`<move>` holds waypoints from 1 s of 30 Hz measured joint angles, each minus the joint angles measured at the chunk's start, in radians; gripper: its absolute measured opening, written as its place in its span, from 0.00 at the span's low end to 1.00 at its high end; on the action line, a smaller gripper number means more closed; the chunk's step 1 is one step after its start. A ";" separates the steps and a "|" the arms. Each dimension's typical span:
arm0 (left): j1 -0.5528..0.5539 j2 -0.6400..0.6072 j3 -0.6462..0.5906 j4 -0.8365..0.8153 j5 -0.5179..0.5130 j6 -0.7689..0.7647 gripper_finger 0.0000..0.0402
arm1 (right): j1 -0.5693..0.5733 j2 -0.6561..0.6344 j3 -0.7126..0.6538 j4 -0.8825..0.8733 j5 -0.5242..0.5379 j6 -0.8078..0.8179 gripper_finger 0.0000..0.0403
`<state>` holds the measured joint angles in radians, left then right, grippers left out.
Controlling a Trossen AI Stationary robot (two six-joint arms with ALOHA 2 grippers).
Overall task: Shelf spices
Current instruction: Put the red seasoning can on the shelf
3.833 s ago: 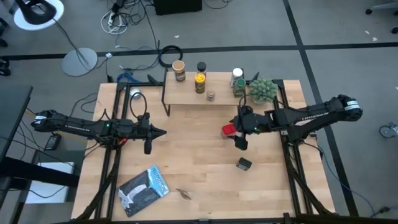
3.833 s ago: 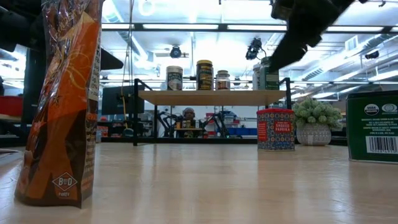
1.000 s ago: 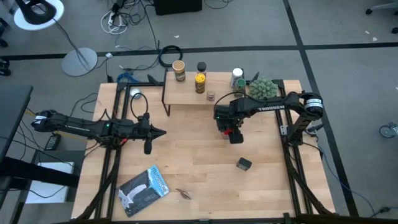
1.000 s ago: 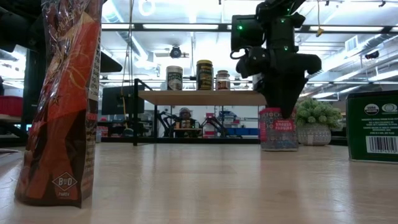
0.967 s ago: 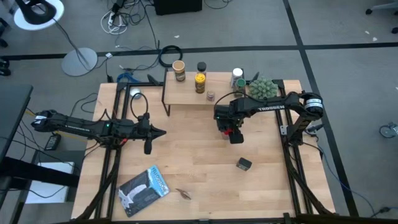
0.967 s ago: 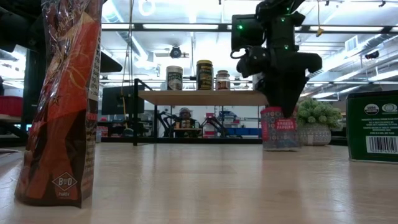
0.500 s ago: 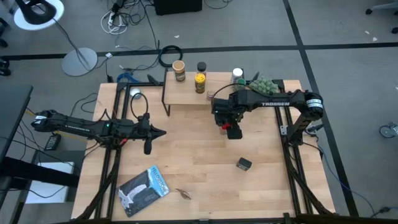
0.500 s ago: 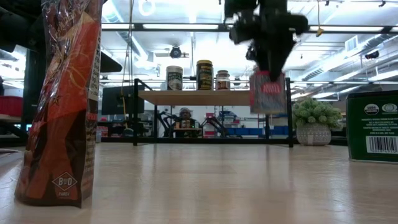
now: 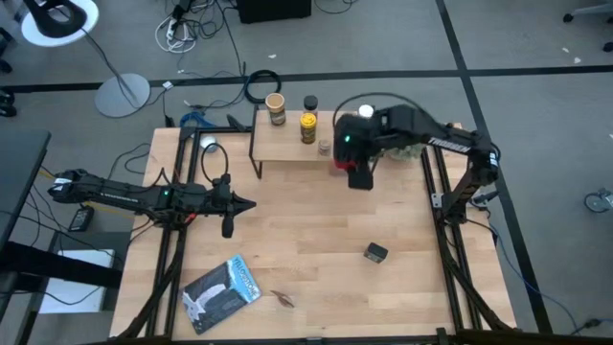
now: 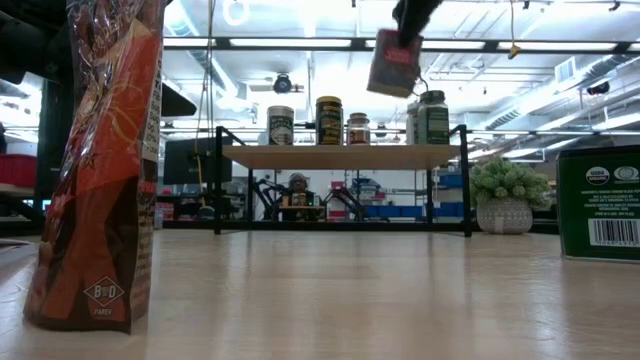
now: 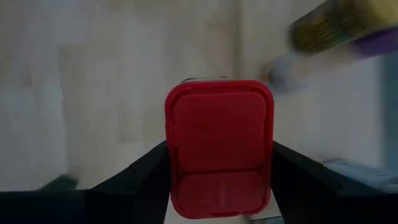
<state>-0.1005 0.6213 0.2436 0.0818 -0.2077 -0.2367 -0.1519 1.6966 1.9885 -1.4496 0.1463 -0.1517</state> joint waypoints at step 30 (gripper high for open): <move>0.000 0.000 0.000 -0.004 -0.007 0.023 0.00 | -0.379 0.144 0.138 0.186 0.025 -0.247 0.58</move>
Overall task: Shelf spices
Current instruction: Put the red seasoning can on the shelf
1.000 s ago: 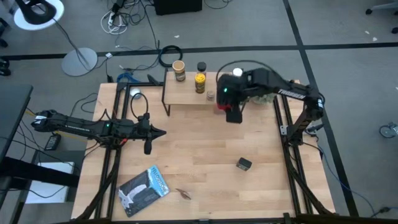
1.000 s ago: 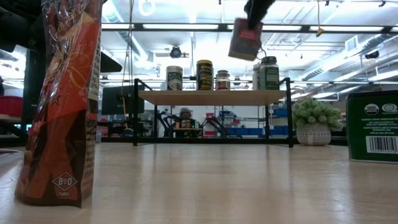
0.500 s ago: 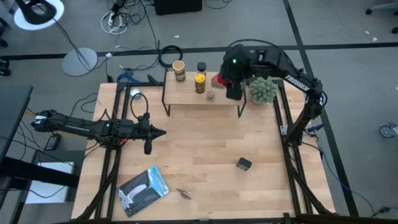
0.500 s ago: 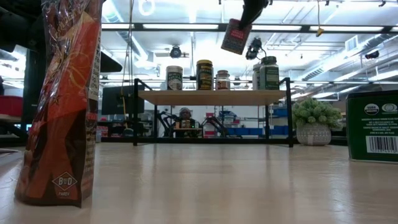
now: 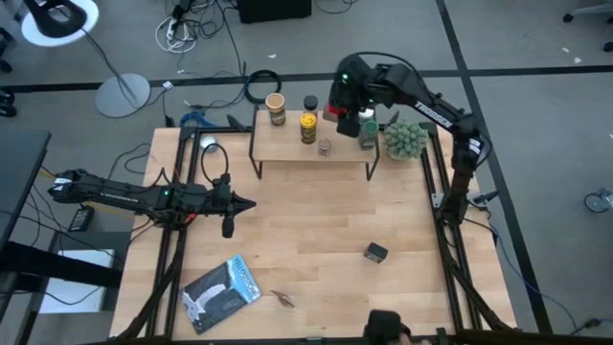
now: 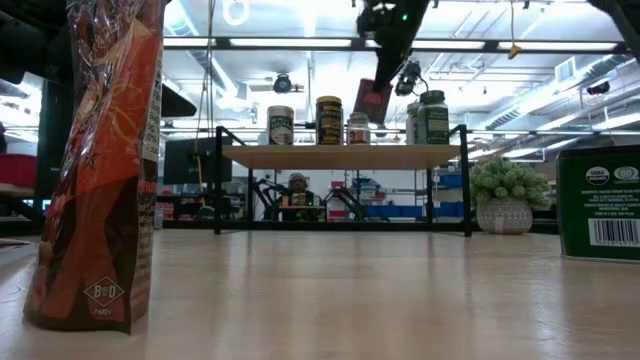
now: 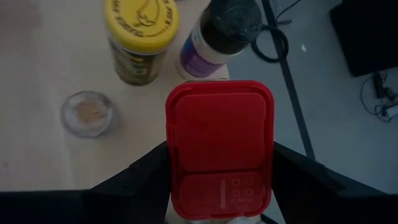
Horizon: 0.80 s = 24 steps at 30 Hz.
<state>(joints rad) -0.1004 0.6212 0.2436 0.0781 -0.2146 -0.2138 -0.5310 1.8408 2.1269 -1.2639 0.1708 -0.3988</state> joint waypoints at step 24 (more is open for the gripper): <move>0.000 0.000 0.000 -0.003 -0.001 0.027 0.00 | -0.075 0.090 0.000 -0.057 -0.140 -0.058 0.58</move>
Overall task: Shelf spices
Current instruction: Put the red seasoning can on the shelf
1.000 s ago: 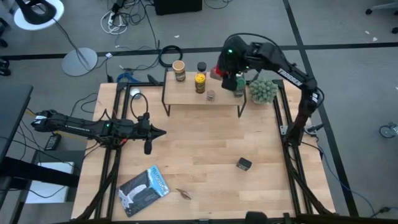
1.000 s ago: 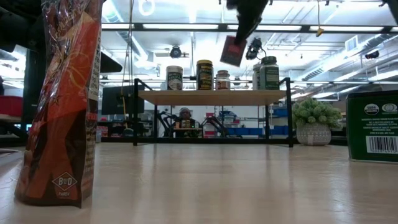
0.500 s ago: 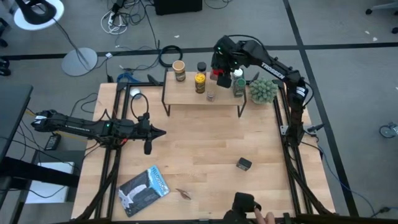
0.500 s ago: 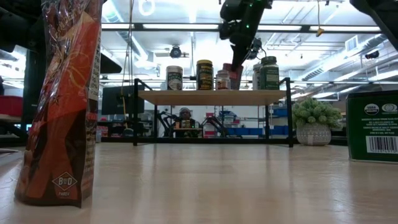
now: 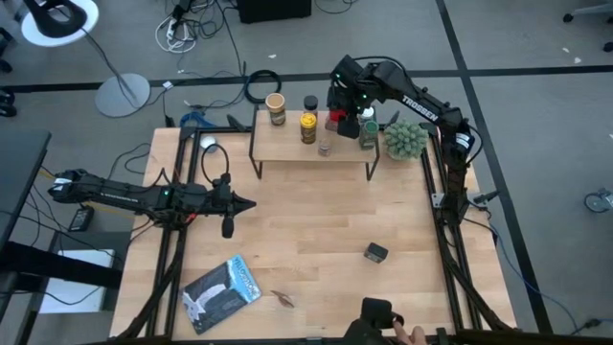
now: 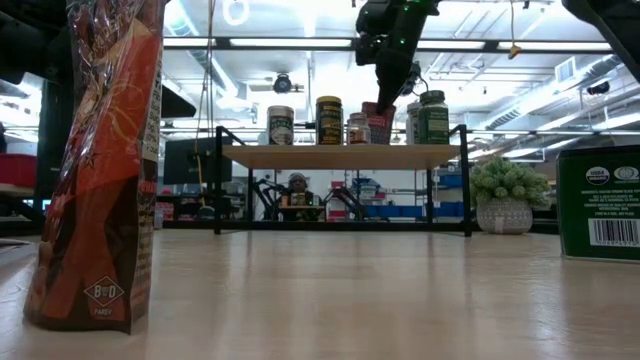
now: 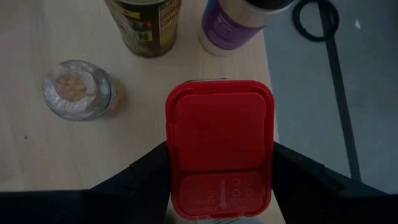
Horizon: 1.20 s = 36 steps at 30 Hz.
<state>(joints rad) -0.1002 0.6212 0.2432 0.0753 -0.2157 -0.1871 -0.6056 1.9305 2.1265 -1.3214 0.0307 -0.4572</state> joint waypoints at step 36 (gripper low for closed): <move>0.000 0.000 0.000 0.000 -0.001 -0.001 0.00 | 0.000 -0.002 -0.004 0.059 0.016 -0.026 0.65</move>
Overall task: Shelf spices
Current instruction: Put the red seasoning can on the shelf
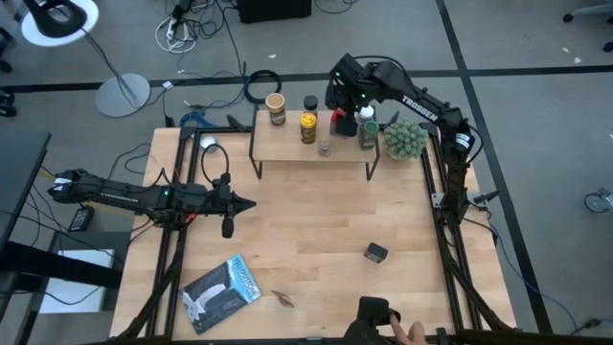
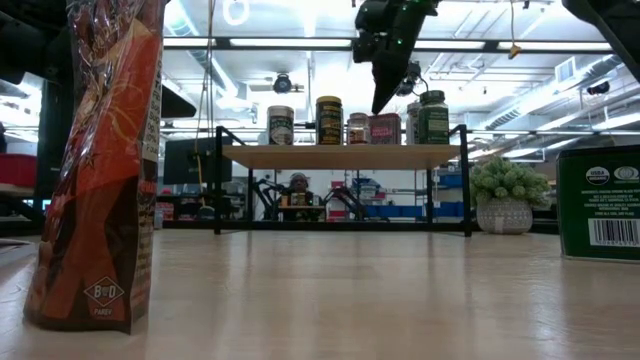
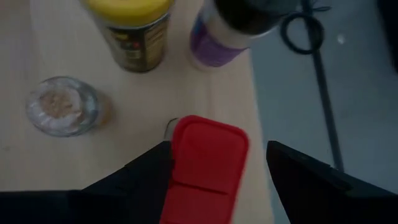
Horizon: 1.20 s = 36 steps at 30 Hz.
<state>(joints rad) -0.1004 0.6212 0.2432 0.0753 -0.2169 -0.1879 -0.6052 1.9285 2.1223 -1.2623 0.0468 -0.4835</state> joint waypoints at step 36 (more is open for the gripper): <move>0.000 0.000 0.000 -0.038 0.004 0.000 0.00 | 0.737 -0.349 -0.117 -0.306 0.412 0.939 0.00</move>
<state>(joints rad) -0.1002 0.6216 0.2432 0.0369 -0.2127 -0.1879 0.1317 1.5799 2.0049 -1.5685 0.4591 0.4554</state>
